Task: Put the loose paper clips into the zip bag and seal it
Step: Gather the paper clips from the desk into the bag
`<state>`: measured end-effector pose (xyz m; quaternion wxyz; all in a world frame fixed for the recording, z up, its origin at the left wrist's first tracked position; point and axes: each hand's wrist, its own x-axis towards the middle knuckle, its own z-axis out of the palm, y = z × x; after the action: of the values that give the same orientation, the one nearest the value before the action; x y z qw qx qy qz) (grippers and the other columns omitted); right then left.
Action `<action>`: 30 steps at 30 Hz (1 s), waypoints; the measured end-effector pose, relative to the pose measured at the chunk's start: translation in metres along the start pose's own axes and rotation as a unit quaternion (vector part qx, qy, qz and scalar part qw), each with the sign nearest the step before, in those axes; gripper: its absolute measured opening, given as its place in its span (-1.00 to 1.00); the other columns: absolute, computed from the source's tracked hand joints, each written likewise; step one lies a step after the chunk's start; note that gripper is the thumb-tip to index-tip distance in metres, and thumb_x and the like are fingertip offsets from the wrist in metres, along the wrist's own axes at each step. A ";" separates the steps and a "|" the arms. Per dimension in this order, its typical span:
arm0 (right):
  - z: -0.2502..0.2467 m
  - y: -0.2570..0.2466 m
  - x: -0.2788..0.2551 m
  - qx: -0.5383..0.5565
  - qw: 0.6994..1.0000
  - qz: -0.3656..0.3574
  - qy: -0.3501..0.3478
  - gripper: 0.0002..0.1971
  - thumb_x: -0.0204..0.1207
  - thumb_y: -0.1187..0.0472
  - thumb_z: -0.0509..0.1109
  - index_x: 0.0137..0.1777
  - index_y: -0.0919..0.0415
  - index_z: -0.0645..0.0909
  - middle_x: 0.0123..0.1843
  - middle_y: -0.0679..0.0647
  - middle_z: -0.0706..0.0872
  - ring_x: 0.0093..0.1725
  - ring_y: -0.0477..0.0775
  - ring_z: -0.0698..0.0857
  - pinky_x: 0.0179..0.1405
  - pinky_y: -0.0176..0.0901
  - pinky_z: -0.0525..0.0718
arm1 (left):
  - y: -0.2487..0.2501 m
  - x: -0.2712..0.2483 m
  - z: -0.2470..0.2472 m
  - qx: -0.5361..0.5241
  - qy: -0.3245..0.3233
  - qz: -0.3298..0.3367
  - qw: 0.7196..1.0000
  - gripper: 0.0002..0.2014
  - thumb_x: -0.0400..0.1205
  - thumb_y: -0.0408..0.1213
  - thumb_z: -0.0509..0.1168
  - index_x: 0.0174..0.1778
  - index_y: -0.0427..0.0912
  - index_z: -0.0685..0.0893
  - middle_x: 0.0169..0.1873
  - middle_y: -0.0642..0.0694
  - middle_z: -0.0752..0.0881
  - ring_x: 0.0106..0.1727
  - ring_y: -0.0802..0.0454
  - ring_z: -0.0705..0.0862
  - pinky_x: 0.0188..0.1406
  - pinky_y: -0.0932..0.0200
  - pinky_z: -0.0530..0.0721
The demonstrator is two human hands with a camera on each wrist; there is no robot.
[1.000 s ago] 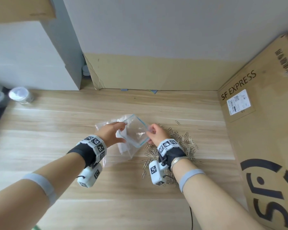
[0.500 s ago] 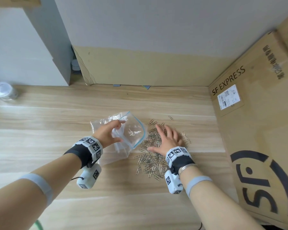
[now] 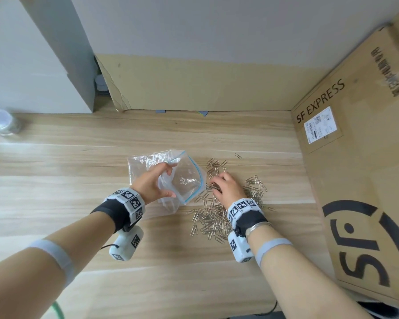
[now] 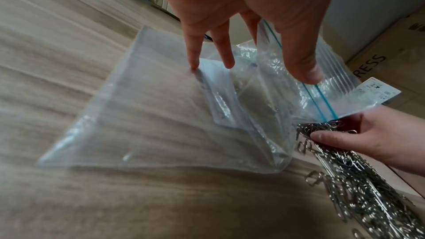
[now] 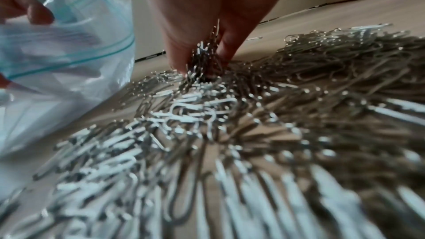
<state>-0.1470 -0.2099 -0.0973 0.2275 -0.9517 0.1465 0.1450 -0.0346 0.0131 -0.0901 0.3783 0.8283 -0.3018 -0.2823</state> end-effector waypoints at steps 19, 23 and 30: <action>-0.070 -0.068 -0.011 0.175 0.981 -0.055 0.058 -0.83 0.39 0.29 0.46 -0.03 0.10 0.72 -0.06 -0.04 0.77 -0.34 -0.25 0.61 -0.32 -0.60 0.52 | 0.003 0.000 0.004 -0.006 -0.017 -0.001 1.000 -0.35 0.25 -0.23 0.57 0.13 0.04 0.33 0.29 0.00 0.49 0.22 -0.06 0.60 0.20 -0.16 0.57; -0.045 -0.094 0.006 0.145 0.982 -0.093 0.073 -0.83 0.35 0.34 0.45 -0.07 0.16 0.72 -0.03 0.09 0.77 -0.07 0.04 0.70 -0.01 -0.18 0.63 | 0.002 0.000 0.000 -0.010 -0.007 -0.003 1.000 -0.47 0.30 -0.20 0.54 -0.14 0.26 0.29 0.31 0.03 0.52 0.19 0.05 0.58 0.24 0.05 0.51; -0.024 -0.094 0.011 0.124 0.990 -0.070 -0.012 -0.81 0.39 0.24 0.47 0.01 0.09 0.73 0.06 0.03 0.78 0.00 0.02 0.71 0.11 -0.14 0.62 | -0.012 -0.003 -0.001 -0.045 0.027 0.045 0.998 -0.58 0.40 -0.28 0.46 -0.38 0.31 0.36 0.15 0.00 0.67 0.27 0.34 0.52 0.22 0.26 0.53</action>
<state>-0.0997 -0.1438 -0.0436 0.3555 -0.9221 0.0934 0.1209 -0.0322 0.0217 -0.0981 0.4352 0.8036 -0.3156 -0.2555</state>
